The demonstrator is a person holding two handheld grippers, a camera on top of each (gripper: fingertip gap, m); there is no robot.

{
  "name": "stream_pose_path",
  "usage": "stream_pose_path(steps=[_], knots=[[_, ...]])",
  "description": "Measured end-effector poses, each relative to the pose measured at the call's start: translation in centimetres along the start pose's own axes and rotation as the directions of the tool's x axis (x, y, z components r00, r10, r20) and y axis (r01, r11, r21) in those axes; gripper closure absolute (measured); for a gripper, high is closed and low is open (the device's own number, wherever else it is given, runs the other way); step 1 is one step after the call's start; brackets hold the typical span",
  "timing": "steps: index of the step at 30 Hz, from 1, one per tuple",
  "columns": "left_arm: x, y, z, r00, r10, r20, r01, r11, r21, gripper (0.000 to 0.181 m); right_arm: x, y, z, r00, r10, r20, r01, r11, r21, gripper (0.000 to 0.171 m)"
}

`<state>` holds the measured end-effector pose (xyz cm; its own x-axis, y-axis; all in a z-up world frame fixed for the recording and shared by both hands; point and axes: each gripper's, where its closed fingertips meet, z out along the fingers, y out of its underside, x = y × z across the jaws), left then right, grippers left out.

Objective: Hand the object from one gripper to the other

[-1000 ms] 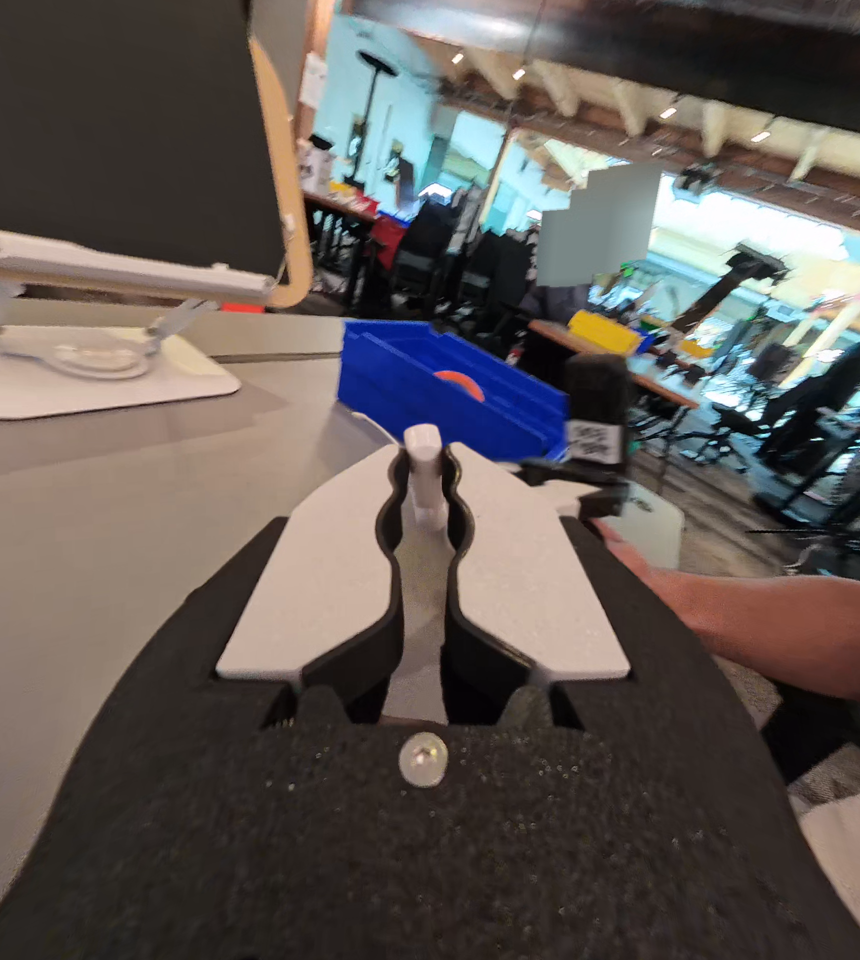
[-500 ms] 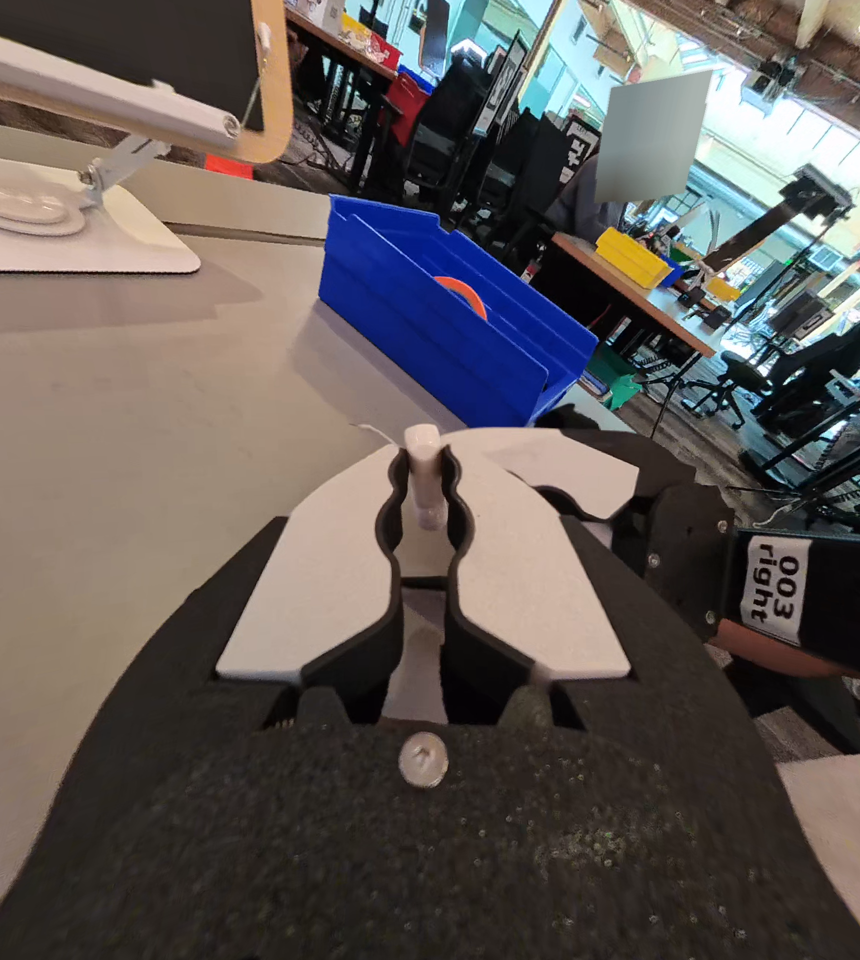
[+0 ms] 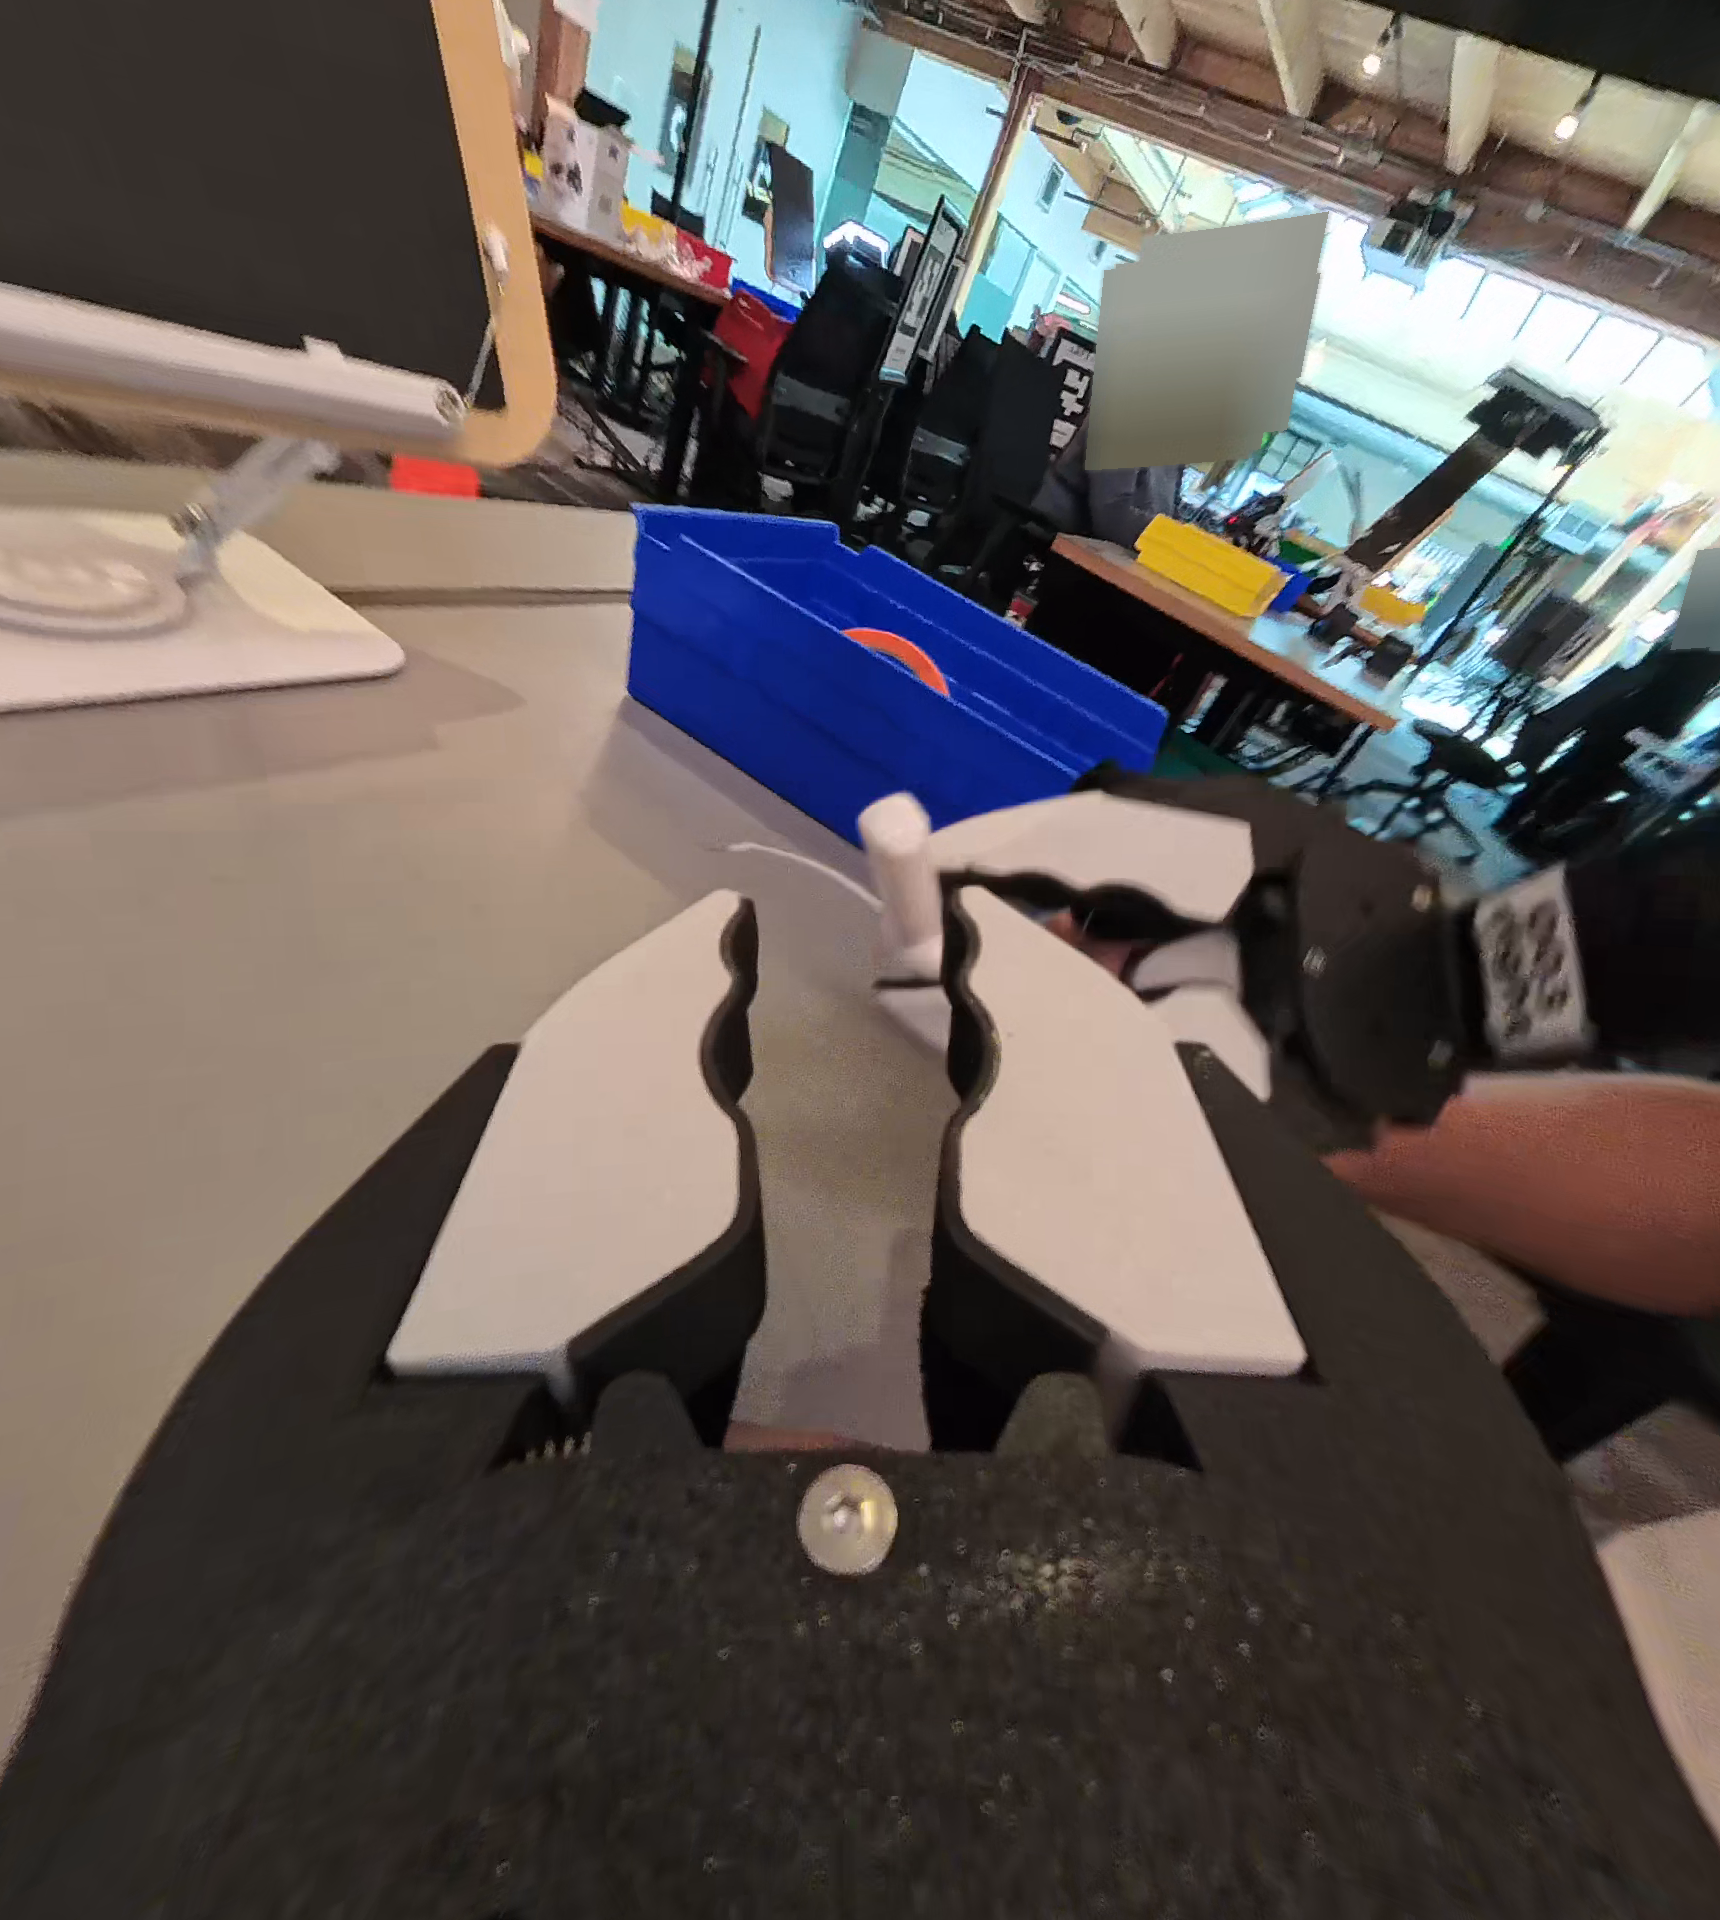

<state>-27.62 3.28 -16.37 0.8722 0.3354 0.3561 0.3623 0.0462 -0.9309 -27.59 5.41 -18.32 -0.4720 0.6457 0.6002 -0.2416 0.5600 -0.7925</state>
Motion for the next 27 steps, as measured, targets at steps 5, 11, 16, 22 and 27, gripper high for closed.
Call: stream_pose_path(steps=[5,11,16,22,27], knots=[[0.0,0.6,-0.3,0.983,0.179,-0.027,-0.18,0.983,-0.03,0.145,2.2,-2.1,-2.1,0.719,0.561,0.411,-0.652,0.749,0.117,0.149],[3.3,1.4,0.2,0.937,0.325,-0.127,-0.331,0.943,-0.035,0.145,4.8,-3.7,-4.1,-0.029,0.614,0.789,-0.989,0.098,-0.113,0.149],[3.7,2.5,0.9,0.899,0.425,-0.108,-0.435,0.896,-0.093,0.146,3.7,-5.3,-4.2,-0.255,0.484,0.837,-0.965,-0.069,-0.254,0.149],[3.4,3.0,1.1,0.864,0.497,-0.081,-0.503,0.856,-0.12,0.18,1.9,-5.4,-3.5,-0.282,0.497,0.821,-0.953,-0.048,-0.298,0.149],[2.4,3.6,1.3,0.873,0.485,-0.058,-0.487,0.856,-0.171,0.18,1.9,-3.4,-2.4,-0.173,0.607,0.776,-0.968,0.042,-0.249,0.148]])
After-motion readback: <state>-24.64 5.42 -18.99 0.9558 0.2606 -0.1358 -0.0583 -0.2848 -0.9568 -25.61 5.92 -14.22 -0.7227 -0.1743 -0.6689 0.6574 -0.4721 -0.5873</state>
